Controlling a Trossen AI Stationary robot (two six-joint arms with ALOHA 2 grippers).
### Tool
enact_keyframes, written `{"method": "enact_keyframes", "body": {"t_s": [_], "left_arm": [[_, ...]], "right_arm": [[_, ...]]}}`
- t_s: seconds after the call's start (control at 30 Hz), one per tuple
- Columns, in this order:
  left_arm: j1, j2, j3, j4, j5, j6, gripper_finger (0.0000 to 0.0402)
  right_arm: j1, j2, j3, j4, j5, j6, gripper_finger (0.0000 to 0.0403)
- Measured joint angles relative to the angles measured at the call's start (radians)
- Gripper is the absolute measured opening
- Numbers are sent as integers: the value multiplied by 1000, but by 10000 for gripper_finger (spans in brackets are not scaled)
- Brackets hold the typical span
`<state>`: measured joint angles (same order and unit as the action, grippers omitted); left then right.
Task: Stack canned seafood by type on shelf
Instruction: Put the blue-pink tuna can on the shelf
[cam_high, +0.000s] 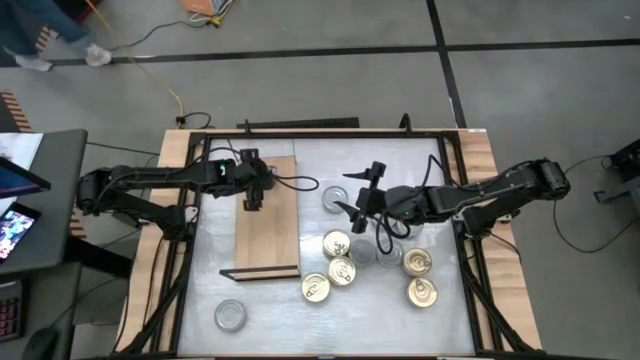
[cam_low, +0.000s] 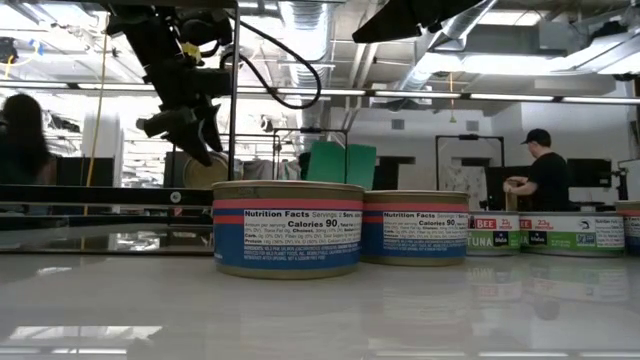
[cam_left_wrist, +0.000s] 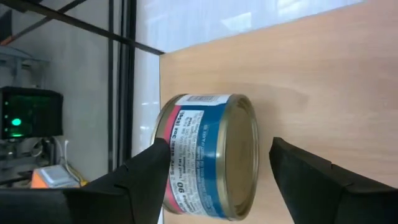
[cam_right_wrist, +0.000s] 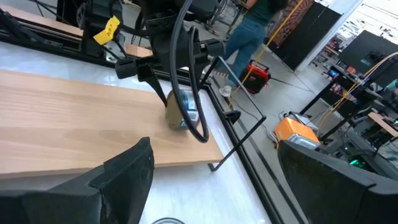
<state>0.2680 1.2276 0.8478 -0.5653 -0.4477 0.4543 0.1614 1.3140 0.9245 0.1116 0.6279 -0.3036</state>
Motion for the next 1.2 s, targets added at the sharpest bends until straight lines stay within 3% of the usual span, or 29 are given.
{"method": "enact_keyframes", "body": {"t_s": [0.2,0.37,0.57,0.87,1.2], "left_arm": [[0,0,1,-21,-43,-11,257],[-15,1,53,-100,24,-31,257],[-16,1,141,-168,21,-85,256],[120,2,178,-235,188,-142,256],[198,77,179,-201,275,-100,256]], "right_arm": [[-7,0,0,0,-1,9,372],[-7,0,0,0,-1,15,372],[-13,0,0,0,-2,16,372],[-16,0,0,7,-31,26,372],[-26,1,0,9,-58,35,372]]}}
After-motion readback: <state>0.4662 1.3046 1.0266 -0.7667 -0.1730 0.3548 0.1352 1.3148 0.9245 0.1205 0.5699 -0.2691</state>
